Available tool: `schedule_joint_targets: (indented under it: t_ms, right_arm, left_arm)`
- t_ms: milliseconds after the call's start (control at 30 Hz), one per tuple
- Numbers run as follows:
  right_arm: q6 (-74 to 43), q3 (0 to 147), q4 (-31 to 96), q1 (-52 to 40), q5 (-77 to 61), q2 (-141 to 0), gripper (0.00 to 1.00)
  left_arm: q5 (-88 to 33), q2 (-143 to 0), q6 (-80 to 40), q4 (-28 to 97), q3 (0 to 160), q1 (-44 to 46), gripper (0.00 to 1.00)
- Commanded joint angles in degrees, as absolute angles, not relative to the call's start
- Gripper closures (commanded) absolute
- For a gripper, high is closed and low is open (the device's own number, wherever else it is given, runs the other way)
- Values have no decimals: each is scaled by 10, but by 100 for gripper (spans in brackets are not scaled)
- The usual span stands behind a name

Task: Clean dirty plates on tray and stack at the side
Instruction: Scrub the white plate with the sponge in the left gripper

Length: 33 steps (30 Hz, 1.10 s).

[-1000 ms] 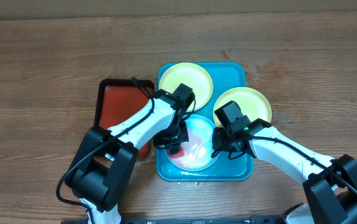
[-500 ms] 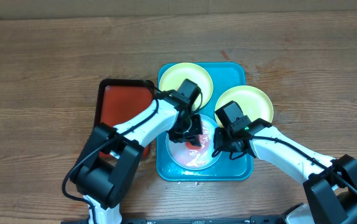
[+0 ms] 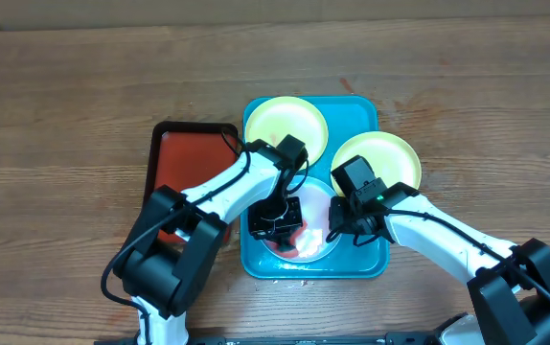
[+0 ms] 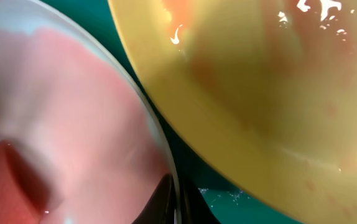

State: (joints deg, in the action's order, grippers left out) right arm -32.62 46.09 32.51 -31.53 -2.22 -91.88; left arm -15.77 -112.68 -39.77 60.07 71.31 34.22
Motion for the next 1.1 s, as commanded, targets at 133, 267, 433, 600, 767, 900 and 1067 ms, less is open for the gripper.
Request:
schedule_joint_targets:
  t_ms: [133, 267, 433, 600, 767, 900, 1067]
  right_arm:
    - [-328, 457, 329, -314, 0, -925, 96]
    - [-328, 457, 329, -314, 2, -925, 96]
    - [-328, 457, 329, -314, 4, -925, 96]
    - [-328, 457, 329, -314, 4, -925, 96]
    - [-328, 457, 330, -314, 4, -925, 96]
    - [-328, 457, 333, -314, 6, -925, 96]
    - [-328, 457, 333, -314, 6, -925, 96]
  left_arm:
    - [97, -1131, -413, 617, 724, 320, 96]
    - [91, -1130, -411, 610, 761, 301, 96]
    - [-20, -1131, -382, 545, 776, 295, 96]
    - [-169, -1135, -373, 451, 765, 320, 96]
    - [-234, -1159, -373, 429, 762, 359, 96]
    - [-242, -1170, -388, 462, 762, 363, 96]
    - [-275, -1170, -381, 509, 762, 362, 96]
